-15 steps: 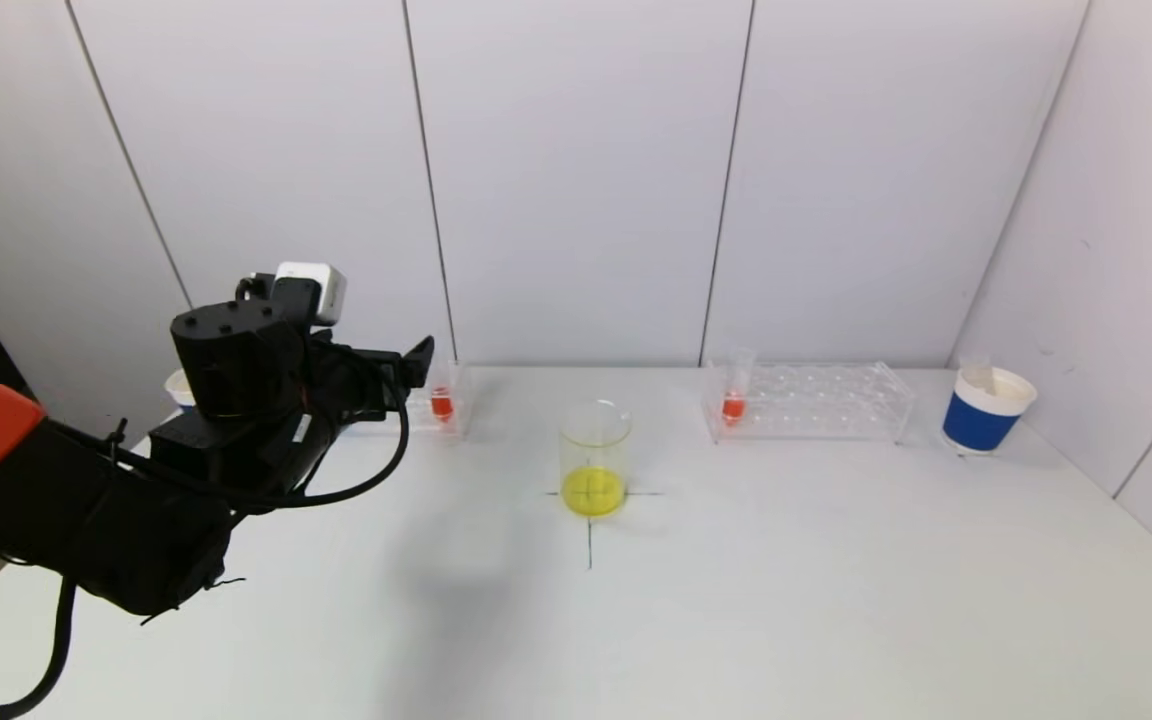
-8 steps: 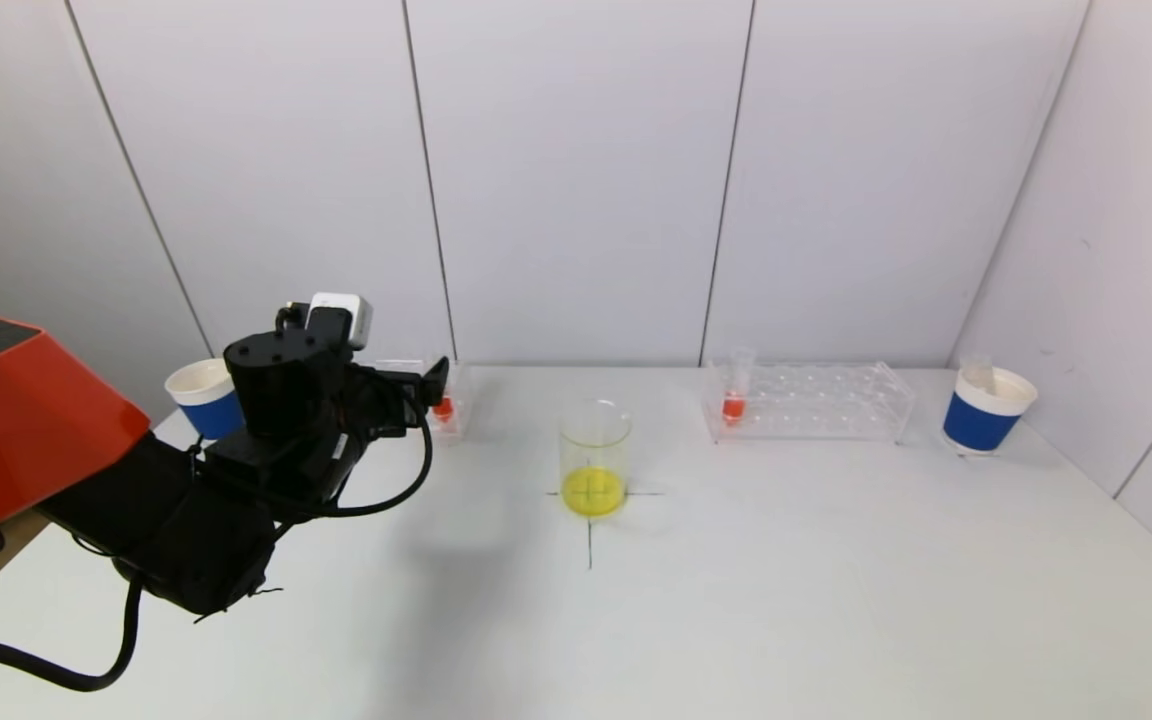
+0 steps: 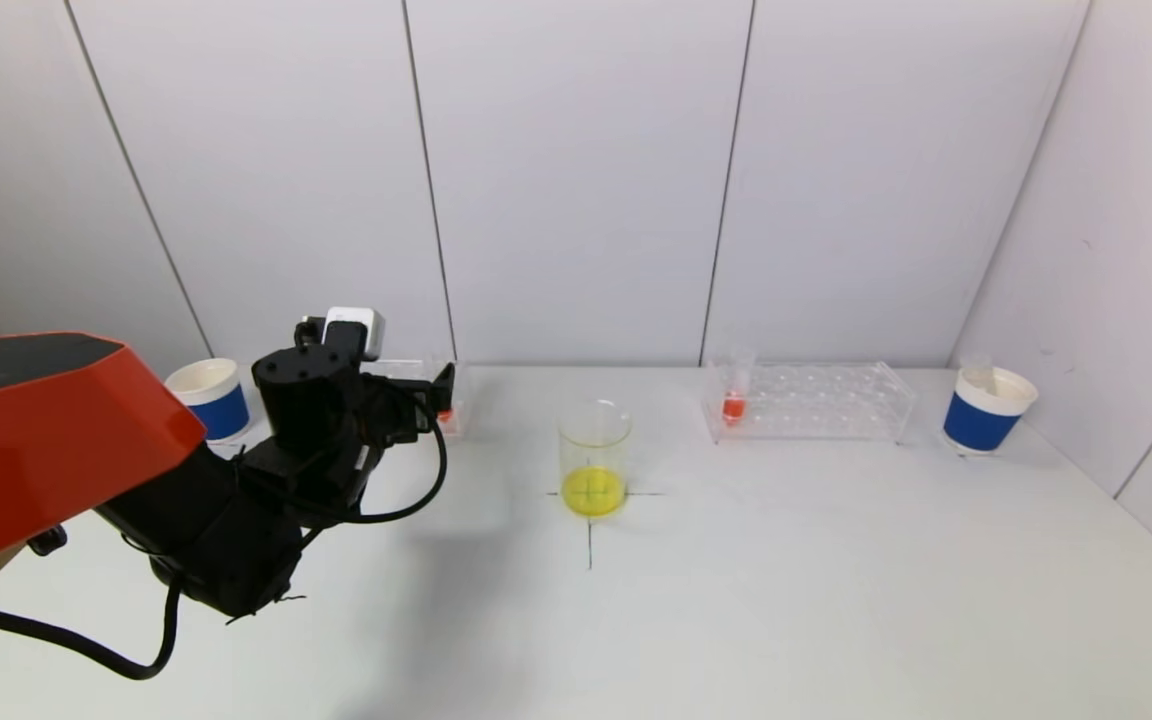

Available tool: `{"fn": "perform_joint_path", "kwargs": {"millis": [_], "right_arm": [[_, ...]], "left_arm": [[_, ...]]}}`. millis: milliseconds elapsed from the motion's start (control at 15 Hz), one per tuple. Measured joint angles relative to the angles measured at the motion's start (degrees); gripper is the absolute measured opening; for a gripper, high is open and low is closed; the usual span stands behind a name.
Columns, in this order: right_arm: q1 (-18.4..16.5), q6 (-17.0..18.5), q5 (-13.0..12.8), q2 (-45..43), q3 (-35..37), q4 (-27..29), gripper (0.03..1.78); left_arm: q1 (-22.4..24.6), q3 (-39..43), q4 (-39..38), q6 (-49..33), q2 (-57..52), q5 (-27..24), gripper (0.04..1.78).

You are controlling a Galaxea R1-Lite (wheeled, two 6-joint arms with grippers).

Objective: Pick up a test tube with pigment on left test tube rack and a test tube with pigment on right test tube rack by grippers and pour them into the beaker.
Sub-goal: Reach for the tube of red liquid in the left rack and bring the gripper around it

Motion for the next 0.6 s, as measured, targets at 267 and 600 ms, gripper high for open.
{"fn": "perform_joint_path", "kwargs": {"millis": [267,600], "right_arm": [[0.00,0.00,0.00,0.00,0.00,-0.01,1.76],[-0.01,0.00,0.00,0.00,0.00,-0.01,1.76]], "left_arm": [[-0.11,-1.88,-0.06,-0.06,1.27,-0.01,1.76],[-0.28,-3.89,-1.91,0.13,3.69,0.00,1.76]]}}
